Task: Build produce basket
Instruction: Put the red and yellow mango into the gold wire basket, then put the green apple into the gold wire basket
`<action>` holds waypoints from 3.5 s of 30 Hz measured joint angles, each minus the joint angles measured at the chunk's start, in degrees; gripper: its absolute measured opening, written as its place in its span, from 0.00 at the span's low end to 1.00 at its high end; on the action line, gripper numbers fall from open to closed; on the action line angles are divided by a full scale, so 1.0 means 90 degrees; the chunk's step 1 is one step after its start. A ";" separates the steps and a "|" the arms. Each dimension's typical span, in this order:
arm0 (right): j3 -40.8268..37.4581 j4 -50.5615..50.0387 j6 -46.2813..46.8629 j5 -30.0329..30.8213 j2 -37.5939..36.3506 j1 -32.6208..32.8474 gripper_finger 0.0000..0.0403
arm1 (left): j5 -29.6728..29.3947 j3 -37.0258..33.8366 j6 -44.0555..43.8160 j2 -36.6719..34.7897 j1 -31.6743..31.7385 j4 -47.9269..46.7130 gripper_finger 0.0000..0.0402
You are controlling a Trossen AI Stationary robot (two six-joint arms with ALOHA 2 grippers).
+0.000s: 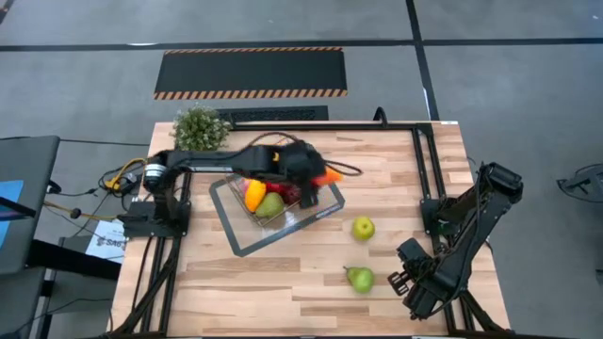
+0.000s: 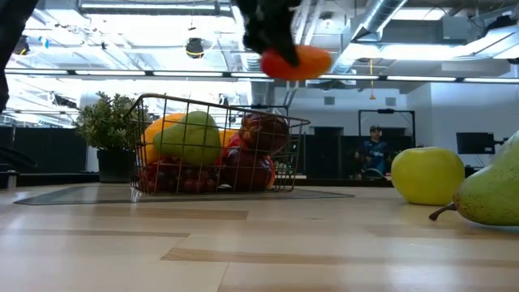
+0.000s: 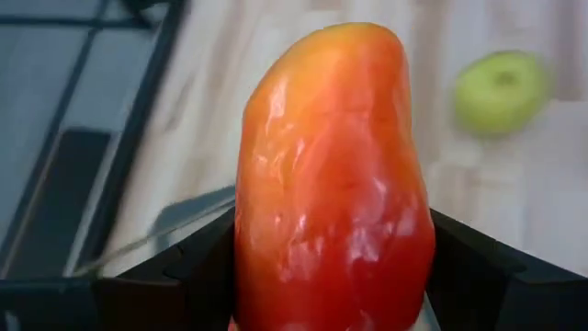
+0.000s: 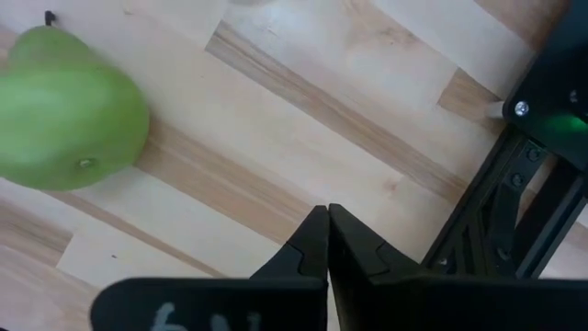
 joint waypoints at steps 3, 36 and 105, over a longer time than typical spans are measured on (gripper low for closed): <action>0.0000 0.0000 0.0000 0.0000 0.0000 -0.0005 0.05 | -0.0335 -0.0534 -0.0356 -0.0468 0.0180 -0.0224 0.64; 0.0000 -0.0063 -0.0174 0.0143 0.0000 -0.0173 0.06 | -0.1441 -0.5594 -0.3082 -0.3728 0.0599 0.0168 0.65; 0.0000 0.0697 0.1654 0.0109 0.0002 0.0896 0.06 | 0.2147 0.1629 0.0451 0.3547 -0.0530 0.3463 0.89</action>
